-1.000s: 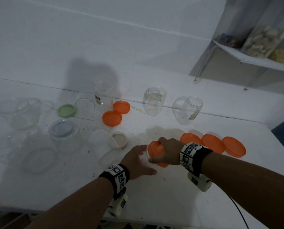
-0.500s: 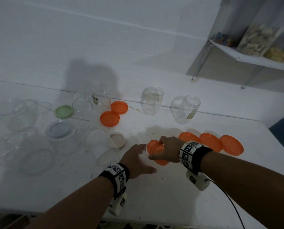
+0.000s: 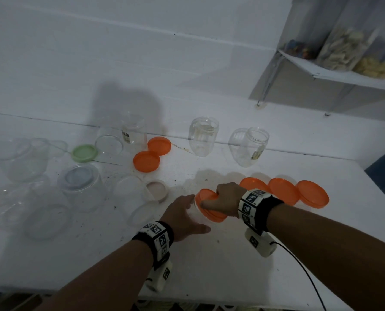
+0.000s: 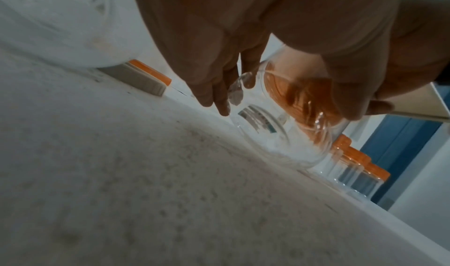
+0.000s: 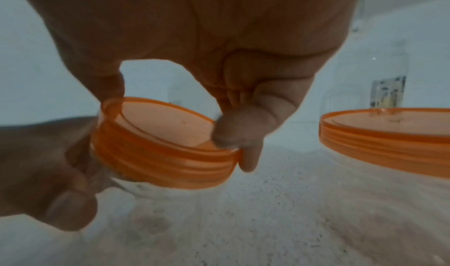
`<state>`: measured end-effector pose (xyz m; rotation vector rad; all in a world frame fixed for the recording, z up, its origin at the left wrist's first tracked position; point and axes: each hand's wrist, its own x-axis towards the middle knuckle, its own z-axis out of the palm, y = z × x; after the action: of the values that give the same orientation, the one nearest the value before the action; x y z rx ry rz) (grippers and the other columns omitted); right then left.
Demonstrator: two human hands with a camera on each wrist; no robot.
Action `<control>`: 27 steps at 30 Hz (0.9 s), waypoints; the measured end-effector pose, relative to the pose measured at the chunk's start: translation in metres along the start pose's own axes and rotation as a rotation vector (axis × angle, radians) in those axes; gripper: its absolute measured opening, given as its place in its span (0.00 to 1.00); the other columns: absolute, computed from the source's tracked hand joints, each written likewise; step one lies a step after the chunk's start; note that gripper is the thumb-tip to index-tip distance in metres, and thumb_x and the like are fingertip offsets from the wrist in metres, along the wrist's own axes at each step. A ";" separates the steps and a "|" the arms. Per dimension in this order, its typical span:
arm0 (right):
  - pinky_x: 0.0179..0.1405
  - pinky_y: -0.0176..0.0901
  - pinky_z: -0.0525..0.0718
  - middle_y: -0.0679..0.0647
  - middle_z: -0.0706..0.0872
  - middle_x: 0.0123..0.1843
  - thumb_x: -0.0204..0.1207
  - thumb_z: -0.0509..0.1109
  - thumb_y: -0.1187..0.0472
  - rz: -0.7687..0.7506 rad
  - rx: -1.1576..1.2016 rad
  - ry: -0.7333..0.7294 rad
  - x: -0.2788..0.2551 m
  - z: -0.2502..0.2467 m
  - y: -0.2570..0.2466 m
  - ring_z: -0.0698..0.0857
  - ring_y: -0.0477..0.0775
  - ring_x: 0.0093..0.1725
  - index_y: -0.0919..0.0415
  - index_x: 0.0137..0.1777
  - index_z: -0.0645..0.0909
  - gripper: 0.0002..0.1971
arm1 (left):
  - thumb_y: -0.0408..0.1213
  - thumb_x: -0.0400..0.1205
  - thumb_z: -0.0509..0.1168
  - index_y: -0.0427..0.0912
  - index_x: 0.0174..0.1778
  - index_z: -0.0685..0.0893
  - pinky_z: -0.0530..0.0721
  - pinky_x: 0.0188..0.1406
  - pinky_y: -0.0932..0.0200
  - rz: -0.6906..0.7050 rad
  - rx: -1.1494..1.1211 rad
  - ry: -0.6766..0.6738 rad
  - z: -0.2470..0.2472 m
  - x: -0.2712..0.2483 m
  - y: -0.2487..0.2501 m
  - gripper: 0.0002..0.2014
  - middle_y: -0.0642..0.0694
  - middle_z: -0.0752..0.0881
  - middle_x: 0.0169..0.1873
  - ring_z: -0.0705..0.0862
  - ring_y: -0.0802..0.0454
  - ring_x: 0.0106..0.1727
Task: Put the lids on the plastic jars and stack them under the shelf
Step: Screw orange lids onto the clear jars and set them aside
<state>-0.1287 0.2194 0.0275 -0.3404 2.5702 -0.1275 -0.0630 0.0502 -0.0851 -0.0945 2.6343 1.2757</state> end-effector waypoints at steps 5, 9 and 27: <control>0.35 0.49 0.91 0.62 0.94 0.53 0.67 0.59 0.13 0.094 0.144 -0.078 0.004 0.001 0.013 0.93 0.59 0.38 0.68 0.69 0.83 0.56 | 0.65 0.60 0.84 0.58 0.82 0.71 0.81 0.73 0.47 0.007 0.000 0.012 -0.005 -0.001 0.001 0.54 0.56 0.76 0.72 0.77 0.56 0.69; 0.44 0.51 0.95 0.61 0.74 0.80 0.71 0.78 0.35 -0.088 0.306 -0.187 0.005 0.000 0.018 0.91 0.62 0.55 0.37 0.89 0.54 0.50 | 0.63 0.61 0.85 0.56 0.81 0.72 0.80 0.71 0.49 0.019 0.022 -0.005 -0.015 0.001 0.007 0.52 0.55 0.76 0.72 0.76 0.55 0.69; 0.31 0.43 0.88 0.61 0.89 0.49 0.63 0.68 0.20 0.092 0.287 -0.124 0.013 0.018 0.017 0.93 0.55 0.33 0.58 0.72 0.74 0.48 | 0.61 0.64 0.85 0.54 0.85 0.68 0.77 0.77 0.46 0.065 0.172 -0.047 -0.017 0.003 0.015 0.54 0.55 0.74 0.75 0.75 0.52 0.75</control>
<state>-0.1335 0.2315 0.0026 -0.1173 2.3970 -0.4226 -0.0708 0.0460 -0.0637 0.0481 2.7132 1.0500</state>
